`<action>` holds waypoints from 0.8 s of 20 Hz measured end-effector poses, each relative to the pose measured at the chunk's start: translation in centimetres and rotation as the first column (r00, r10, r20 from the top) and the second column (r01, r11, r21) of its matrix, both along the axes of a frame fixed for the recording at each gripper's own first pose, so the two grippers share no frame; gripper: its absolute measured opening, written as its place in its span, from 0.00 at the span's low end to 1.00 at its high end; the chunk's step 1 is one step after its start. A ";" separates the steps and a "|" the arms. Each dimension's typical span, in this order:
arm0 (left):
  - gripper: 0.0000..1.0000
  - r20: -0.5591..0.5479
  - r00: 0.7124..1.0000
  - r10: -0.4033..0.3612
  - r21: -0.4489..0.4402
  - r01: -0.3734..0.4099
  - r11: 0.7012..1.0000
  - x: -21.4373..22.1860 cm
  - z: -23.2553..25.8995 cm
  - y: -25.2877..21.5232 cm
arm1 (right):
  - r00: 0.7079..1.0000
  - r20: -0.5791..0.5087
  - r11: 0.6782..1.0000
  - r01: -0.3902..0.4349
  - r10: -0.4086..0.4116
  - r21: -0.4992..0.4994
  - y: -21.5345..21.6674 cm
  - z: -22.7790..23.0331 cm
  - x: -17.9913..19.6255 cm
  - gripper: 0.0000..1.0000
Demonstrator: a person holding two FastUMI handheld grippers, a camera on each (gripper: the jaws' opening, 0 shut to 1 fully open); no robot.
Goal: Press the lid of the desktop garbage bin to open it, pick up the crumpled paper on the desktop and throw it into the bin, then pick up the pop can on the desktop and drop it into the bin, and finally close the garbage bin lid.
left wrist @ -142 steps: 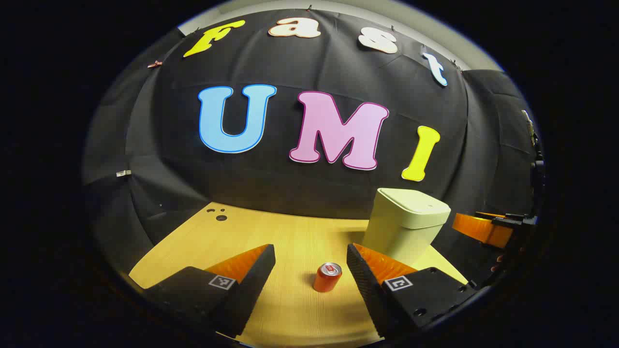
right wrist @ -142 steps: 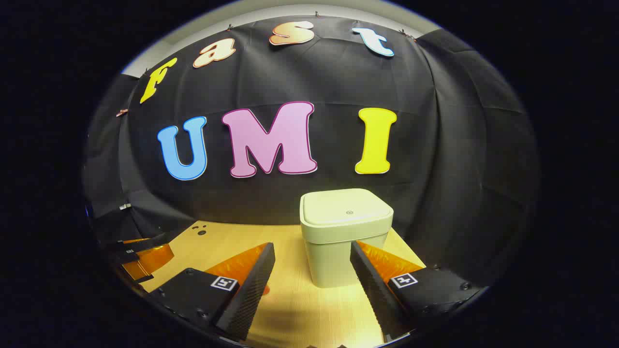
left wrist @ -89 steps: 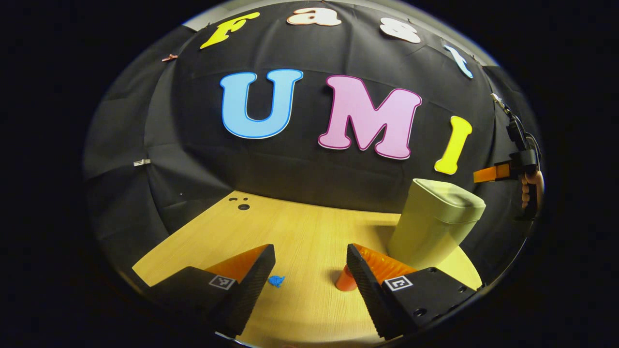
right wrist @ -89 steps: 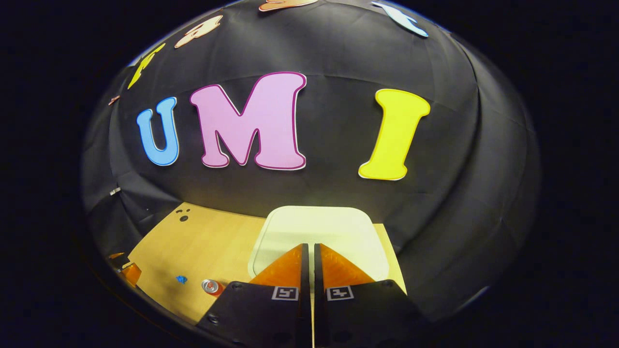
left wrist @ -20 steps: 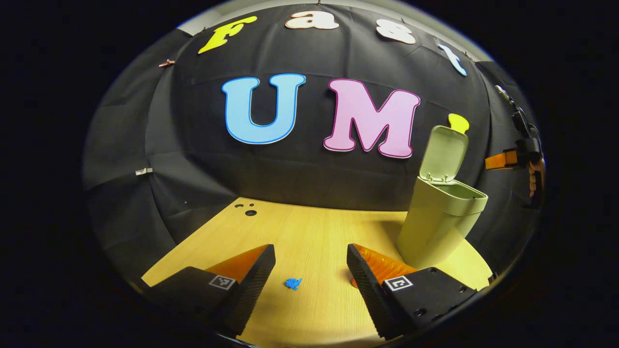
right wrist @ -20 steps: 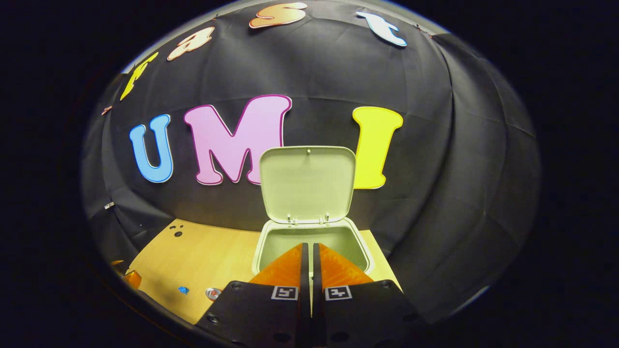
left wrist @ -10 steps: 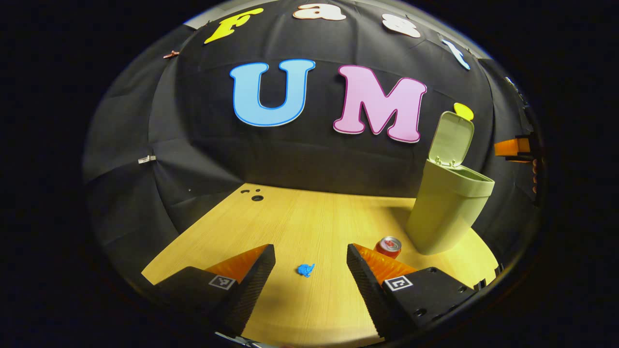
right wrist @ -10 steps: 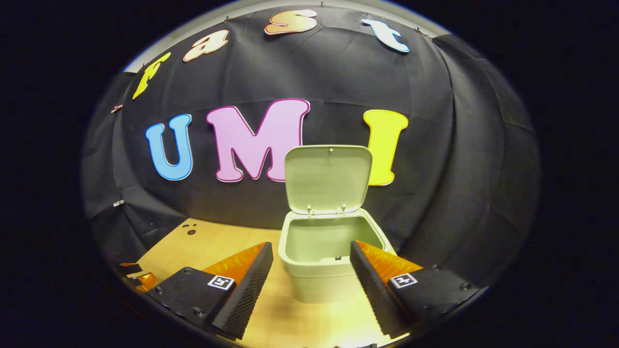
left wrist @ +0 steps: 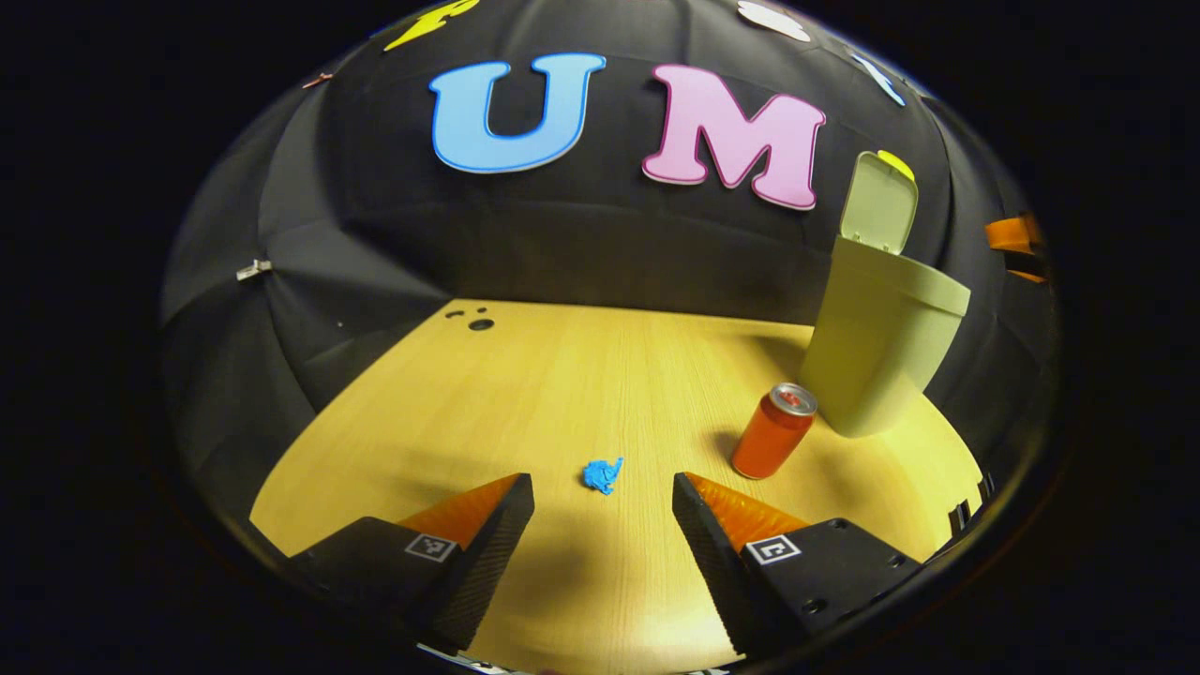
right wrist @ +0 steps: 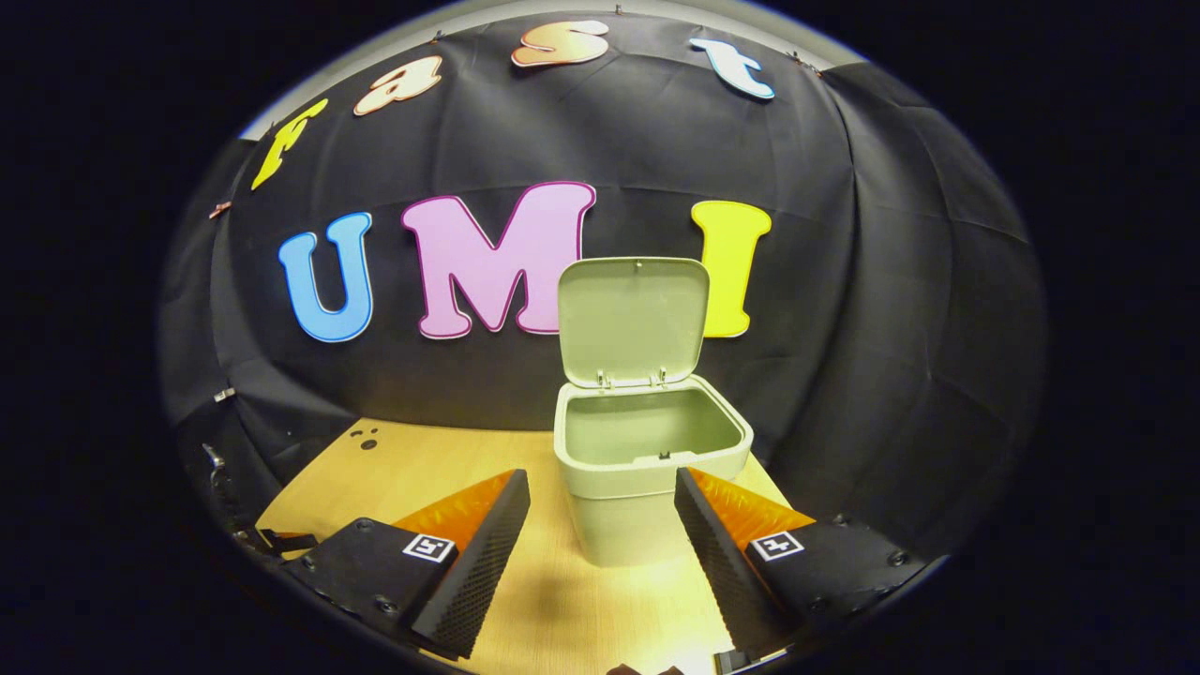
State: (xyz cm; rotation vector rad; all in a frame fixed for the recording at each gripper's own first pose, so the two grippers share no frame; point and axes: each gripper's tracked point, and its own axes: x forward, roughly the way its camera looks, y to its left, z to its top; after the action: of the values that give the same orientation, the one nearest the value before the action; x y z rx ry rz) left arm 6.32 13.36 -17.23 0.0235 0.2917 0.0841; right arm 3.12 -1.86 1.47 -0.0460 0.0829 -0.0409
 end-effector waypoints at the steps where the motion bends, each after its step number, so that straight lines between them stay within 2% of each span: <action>1: 0.96 -0.018 1.000 -0.003 0.000 0.003 1.000 1.1 -0.7 0.1 | 1.000 -0.013 1.000 -0.001 0.001 -0.013 0.2 -0.6 -0.5 0.98; 5: 0.96 -0.074 0.997 -0.016 -0.012 0.015 1.000 5.1 -3.0 0.3 | 0.998 -0.062 0.998 -0.017 0.013 -0.056 0.9 -2.7 -1.6 0.98; 9: 0.96 -0.125 0.992 -0.026 0.033 0.031 0.999 8.5 -5.2 0.4 | 0.995 -0.097 0.998 -0.026 0.020 -0.059 1.5 -4.3 -1.9 0.98; 12: 0.96 -0.169 0.986 -0.001 0.064 0.012 0.998 9.9 -6.8 0.8 | 0.992 -0.122 0.998 -0.030 0.023 -0.049 1.6 -5.3 -1.8 0.98; 15: 0.92 -0.213 0.977 0.025 0.056 -0.014 0.998 10.6 -8.2 1.3 | 0.988 -0.154 0.998 -0.033 0.023 -0.060 1.3 -6.6 -1.5 0.98; 16: 0.89 -0.193 0.981 0.021 0.071 -0.007 0.997 10.9 -8.0 1.3 | 0.986 -0.165 0.997 -0.035 0.023 -0.067 1.1 -7.0 -1.3 0.98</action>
State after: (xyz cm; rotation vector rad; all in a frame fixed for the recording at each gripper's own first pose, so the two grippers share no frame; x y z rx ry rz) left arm 17.22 14.62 -25.26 0.1001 0.4835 0.1061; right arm 1.78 -0.78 -5.52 -0.1204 0.2458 -0.0106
